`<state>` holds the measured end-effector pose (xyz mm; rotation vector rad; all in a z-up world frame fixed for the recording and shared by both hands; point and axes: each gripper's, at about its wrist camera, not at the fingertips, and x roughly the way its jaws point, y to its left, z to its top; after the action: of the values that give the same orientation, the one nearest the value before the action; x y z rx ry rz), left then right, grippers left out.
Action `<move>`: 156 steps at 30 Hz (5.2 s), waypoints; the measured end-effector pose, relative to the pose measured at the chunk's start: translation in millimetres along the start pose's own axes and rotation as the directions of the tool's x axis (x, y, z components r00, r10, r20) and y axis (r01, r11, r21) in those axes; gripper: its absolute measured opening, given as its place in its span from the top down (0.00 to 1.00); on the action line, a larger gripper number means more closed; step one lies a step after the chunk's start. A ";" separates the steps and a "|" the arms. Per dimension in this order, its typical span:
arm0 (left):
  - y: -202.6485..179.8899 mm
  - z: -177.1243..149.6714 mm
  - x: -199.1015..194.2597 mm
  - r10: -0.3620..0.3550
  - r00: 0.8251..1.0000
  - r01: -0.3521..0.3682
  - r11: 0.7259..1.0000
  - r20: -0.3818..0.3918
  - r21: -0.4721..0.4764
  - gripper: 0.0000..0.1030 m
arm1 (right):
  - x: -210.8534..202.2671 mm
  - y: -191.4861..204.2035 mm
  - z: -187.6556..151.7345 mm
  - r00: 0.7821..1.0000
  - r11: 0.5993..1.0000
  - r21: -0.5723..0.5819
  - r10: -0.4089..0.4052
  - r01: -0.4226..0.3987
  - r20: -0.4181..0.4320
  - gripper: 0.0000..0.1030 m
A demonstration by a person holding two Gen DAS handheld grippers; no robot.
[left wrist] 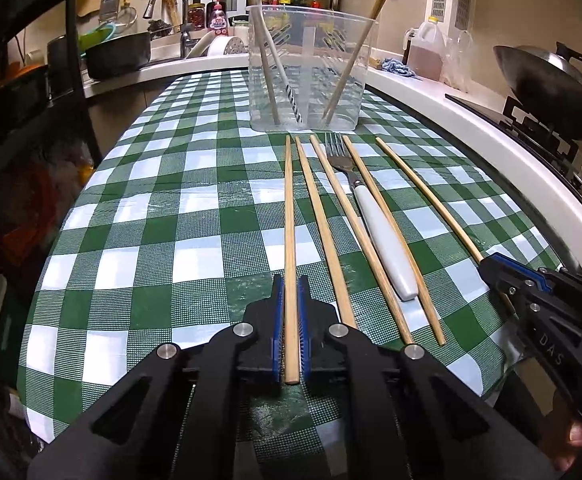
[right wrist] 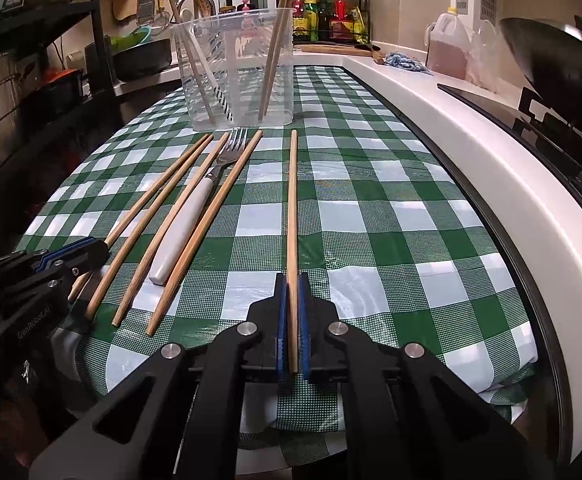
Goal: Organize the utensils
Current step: 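Lift both chopsticks and carry them over the clear container with both tools, then open the right tool to drop its chopstick into the container while the left tool drops its own, then move both tools back down over the remaining chopsticks and fork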
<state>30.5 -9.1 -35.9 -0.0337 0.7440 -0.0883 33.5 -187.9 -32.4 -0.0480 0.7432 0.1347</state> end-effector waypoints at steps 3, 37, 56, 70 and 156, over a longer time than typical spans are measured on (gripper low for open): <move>-0.4 0.0 -0.3 0.001 1.000 -0.001 1.000 0.001 0.000 0.93 | 0.0 -0.2 -0.2 1.000 1.000 -0.002 0.001 -0.001 0.002 0.94; -0.4 16.6 -52.3 -0.015 0.988 0.011 1.000 0.156 0.025 0.94 | -64.1 4.3 29.1 0.993 0.999 -0.025 -0.026 0.030 0.117 0.95; 4.5 31.9 -87.4 -0.034 0.960 0.032 0.999 0.277 0.012 0.94 | -116.6 6.7 50.9 0.975 0.999 -0.031 -0.004 0.011 0.222 0.95; 22.6 97.9 -119.4 -0.131 0.935 0.136 0.991 0.329 0.007 0.94 | -134.9 -6.1 102.8 0.962 0.999 -0.017 0.039 -0.035 0.272 0.95; 15.2 89.7 -111.9 -0.039 0.944 0.048 0.999 0.327 -0.021 0.73 | -126.5 7.6 129.0 0.913 1.000 -0.028 0.013 -0.001 0.407 0.71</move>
<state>10.4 16.3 104.6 -0.0903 0.4126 -0.1112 26.9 -182.0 148.2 -0.0413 0.3230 0.1558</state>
